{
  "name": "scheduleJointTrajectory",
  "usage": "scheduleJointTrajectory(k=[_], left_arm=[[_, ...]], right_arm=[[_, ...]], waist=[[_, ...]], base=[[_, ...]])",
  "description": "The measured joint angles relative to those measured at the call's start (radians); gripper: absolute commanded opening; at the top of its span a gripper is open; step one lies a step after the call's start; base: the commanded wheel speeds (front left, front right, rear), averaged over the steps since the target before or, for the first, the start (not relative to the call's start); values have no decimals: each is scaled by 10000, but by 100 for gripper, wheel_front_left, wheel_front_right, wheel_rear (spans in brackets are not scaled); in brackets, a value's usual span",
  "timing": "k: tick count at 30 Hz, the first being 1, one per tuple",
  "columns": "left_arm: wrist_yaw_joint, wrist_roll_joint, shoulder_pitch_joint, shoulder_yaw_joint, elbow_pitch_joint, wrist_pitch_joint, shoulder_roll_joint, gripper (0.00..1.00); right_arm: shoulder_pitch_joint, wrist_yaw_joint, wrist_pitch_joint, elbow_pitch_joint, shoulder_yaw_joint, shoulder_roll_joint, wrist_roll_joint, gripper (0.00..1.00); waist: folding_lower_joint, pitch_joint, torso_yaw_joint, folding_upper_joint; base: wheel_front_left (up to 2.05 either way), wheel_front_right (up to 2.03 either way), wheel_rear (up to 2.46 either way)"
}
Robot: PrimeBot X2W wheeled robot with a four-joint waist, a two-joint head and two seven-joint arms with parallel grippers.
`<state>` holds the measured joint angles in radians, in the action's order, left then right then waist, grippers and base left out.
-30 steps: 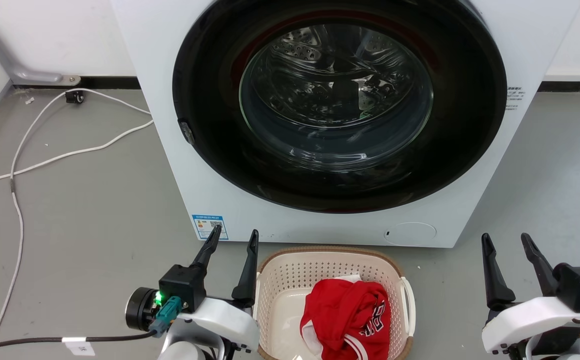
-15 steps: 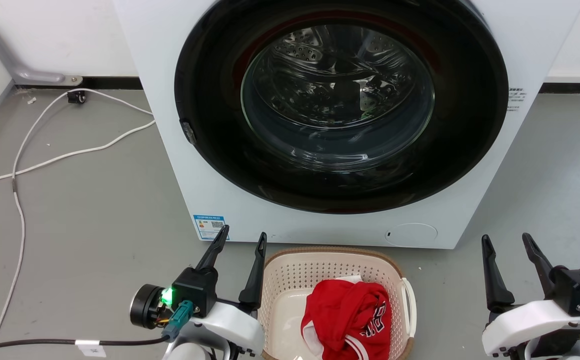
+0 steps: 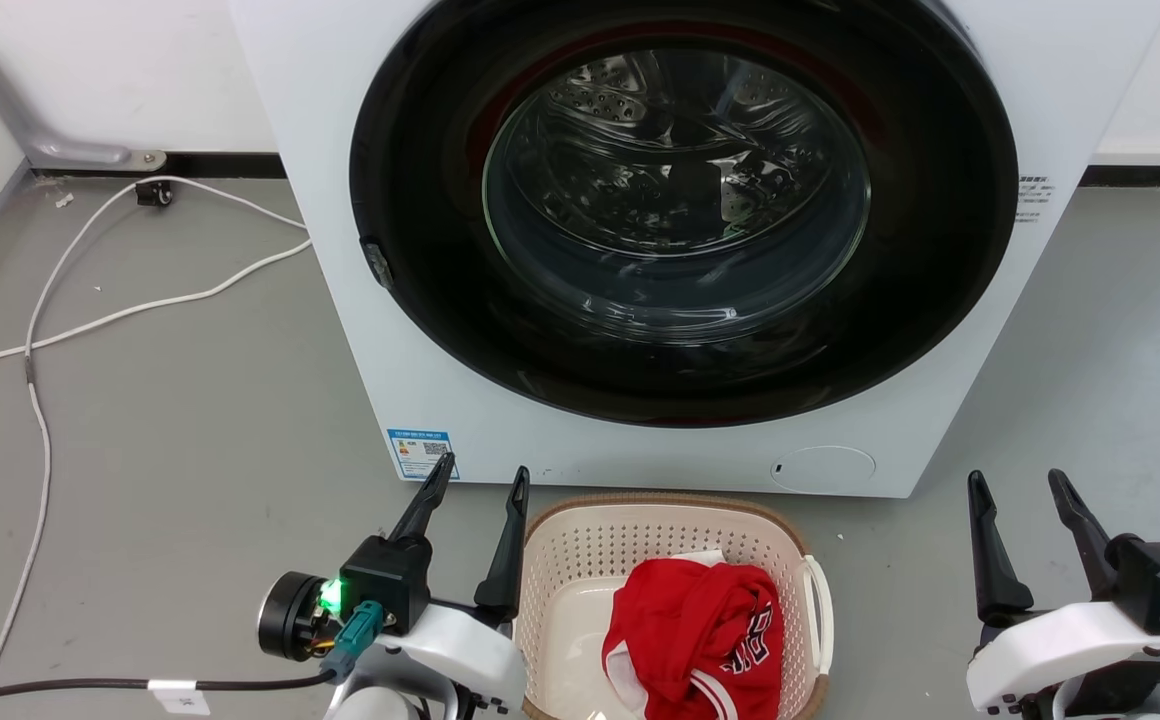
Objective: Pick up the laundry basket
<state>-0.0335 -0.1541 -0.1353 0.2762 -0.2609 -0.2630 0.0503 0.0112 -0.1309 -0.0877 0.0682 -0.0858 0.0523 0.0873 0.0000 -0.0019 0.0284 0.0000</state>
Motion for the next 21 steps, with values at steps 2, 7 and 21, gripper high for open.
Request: scheduleJointTrajectory(k=[2,7,21], left_arm=[[13,0,0,-8,-27,0,0,100],[69,0,-2,12,-38,0,0,100],[328,-207,-849,123,-355,0,-2,100]], right_arm=[[0,0,0,8,-2,0,4,100],[0,0,-2,-4,-27,-2,17,100],[-678,0,58,359,-196,-4,119,100]], waist=[[0,3,-5,0],[0,64,-9,0],[1,1731,-106,0]], base=[[0,0,0],[0,0,0],[0,0,0]])
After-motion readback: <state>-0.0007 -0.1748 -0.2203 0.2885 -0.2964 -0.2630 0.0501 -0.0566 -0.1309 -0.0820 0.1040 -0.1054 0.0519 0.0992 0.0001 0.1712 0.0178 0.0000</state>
